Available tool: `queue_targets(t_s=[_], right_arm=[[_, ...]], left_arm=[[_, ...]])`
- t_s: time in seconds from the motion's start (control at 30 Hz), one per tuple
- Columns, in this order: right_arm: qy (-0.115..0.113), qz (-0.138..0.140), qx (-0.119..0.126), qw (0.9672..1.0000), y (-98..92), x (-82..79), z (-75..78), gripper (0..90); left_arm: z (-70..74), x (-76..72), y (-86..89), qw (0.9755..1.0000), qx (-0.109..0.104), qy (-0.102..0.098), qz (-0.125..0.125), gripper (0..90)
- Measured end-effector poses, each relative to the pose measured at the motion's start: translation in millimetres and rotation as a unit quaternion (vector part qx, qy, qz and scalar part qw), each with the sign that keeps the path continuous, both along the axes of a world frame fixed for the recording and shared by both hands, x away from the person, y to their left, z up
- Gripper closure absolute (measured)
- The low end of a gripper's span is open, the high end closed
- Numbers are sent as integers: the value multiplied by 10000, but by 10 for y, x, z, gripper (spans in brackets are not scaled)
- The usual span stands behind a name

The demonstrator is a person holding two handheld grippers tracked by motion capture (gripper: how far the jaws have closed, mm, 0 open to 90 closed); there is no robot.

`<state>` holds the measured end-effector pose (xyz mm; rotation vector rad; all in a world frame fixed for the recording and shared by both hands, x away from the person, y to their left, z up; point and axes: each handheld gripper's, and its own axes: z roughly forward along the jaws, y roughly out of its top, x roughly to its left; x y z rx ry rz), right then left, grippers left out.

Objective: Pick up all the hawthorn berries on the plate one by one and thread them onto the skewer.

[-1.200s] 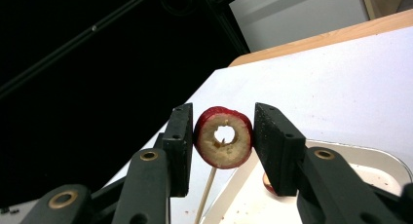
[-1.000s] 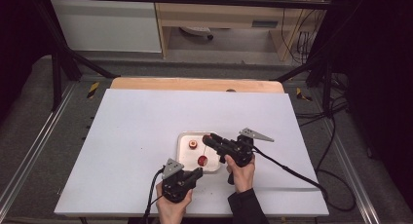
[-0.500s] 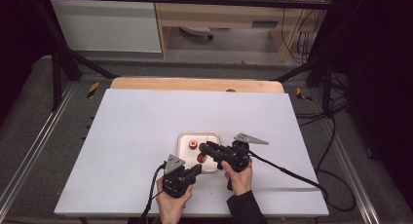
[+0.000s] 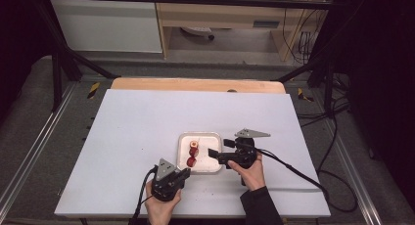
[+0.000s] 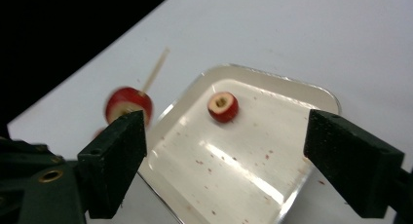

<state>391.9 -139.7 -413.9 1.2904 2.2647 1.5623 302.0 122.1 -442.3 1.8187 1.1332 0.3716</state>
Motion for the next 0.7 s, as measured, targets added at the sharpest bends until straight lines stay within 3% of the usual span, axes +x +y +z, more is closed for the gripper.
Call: queue_targets(t_s=[0.13, 0.33, 0.43, 0.7], right_arm=[[88, 3, -158, 9998, 2, 61, -31, 103], [69, 154, -690, 9975, 9, 139, -3, 76], [46, 238, -1047, 9942, 25, 171, 29, 67], [99, 551, -1591, 9857, 150, 244, 101, 71]], left_arm=[[1, -9, 111, 10000, 60, -23, 30, 881], [-26, -8, 255, 9999, 104, 29, 72, 881], [-36, -7, 298, 9999, 98, 58, 89, 881], [-35, -12, 380, 9999, 96, 66, 73, 881]])
